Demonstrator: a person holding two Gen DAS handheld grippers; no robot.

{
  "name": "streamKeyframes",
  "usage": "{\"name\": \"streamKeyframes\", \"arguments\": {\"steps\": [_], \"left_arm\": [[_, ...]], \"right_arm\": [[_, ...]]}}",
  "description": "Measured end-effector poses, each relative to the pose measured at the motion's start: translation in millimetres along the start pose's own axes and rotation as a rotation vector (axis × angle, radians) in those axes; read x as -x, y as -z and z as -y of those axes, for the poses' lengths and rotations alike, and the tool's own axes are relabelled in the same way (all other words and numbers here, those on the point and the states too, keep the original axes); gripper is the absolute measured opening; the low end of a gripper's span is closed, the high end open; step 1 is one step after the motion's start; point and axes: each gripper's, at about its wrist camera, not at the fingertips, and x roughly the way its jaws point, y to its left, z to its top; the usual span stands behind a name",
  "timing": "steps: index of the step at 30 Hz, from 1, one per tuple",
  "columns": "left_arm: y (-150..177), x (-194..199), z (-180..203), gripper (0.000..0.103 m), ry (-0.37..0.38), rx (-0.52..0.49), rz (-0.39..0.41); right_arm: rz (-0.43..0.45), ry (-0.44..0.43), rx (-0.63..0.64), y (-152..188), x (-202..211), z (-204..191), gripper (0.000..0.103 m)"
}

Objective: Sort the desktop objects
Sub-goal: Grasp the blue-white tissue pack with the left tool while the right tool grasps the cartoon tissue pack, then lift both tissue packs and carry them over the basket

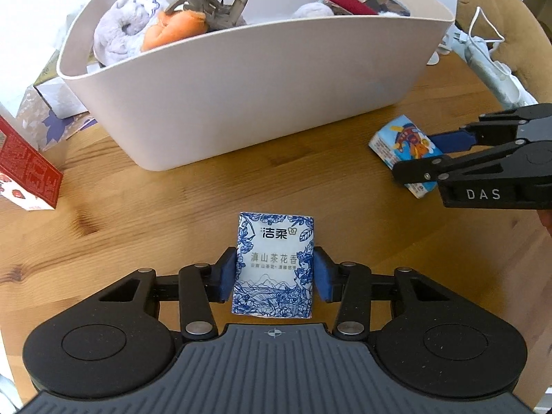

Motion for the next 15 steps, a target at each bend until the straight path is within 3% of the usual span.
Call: {"name": "streamKeyframes", "arguments": {"steps": [8, 15], "left_arm": [[2.0, 32.3, -5.8, 0.047, -0.019, 0.015, 0.04], [3.9, 66.1, -11.0, 0.047, -0.05, 0.021, 0.089]], "right_arm": [[0.044, -0.029, -0.052, -3.5, 21.9, -0.4, 0.042], [0.102, -0.037, -0.063, -1.9, 69.5, 5.1, 0.042]]}}
